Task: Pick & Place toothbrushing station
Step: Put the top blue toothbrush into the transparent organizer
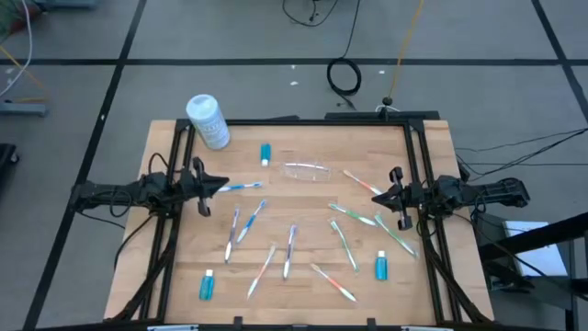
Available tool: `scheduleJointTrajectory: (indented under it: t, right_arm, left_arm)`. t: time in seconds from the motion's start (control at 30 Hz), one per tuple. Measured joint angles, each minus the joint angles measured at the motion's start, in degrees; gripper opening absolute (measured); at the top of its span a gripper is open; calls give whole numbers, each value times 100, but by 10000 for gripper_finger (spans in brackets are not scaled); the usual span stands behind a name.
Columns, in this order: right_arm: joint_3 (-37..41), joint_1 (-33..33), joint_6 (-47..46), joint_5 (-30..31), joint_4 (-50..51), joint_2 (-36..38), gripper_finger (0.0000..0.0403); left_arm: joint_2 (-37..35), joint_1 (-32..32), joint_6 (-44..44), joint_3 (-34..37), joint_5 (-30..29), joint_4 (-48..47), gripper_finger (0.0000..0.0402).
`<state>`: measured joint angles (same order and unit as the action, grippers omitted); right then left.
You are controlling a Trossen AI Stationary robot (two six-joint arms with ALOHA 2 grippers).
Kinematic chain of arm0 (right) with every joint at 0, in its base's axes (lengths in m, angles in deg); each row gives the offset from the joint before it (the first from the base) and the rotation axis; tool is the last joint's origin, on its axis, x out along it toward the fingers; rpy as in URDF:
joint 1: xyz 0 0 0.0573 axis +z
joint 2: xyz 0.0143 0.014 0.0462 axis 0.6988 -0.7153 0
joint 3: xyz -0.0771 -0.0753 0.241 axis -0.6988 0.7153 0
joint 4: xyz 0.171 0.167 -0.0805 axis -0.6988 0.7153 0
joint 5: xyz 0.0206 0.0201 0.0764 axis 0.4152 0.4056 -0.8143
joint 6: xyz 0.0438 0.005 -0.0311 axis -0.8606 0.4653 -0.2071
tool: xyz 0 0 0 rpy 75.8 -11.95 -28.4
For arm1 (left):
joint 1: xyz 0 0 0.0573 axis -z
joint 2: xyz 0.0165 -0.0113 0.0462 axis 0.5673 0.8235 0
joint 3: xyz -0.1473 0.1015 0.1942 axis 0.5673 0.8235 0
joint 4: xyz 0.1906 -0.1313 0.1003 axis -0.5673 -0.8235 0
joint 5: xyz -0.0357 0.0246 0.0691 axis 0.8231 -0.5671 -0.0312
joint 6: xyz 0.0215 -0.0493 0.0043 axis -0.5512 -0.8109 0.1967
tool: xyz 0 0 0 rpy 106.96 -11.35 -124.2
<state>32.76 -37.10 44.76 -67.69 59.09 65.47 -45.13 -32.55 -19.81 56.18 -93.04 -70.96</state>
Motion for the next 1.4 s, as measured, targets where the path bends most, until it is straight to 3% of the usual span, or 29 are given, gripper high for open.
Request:
scheduleJointTrajectory:
  t: [0.27, 0.47, 0.63, 0.8, 1.0, 1.13, 1.27, 1.4]
  right_arm:
    - [0, -1, 368, 64, -365, 2, 4]
    - [0, 0, 146, 92, -462, -68, 4]
    - [0, -2, 118, 930, -557, -307, 4]
    - [0, -4, 173, 1612, -1490, -596, 4]
    - [0, -11, 409, 1694, -2403, -895, 4]
    - [0, -13, 404, 1951, -2515, -1039, 4]
    - [-61, -13, -278, 2659, -2491, -1181, 4]
    - [-176, -13, -319, 2699, -2485, -1338, 4]
  left_arm:
    - [-1, -1, -475, 1, -46, 28, 21]
    - [35, 0, -862, 0, -17, -86, 21]
    - [148, -2, -812, 0, 161, 109, 21]
    - [353, 0, -733, -51, 284, 451, 21]
    - [746, -1, -620, -185, 280, 458, 21]
    - [1013, 0, -620, -409, 234, 448, 21]
    - [1307, 0, -582, -670, 233, 451, 21]
    - [1597, -2, -230, -880, 231, 414, 21]
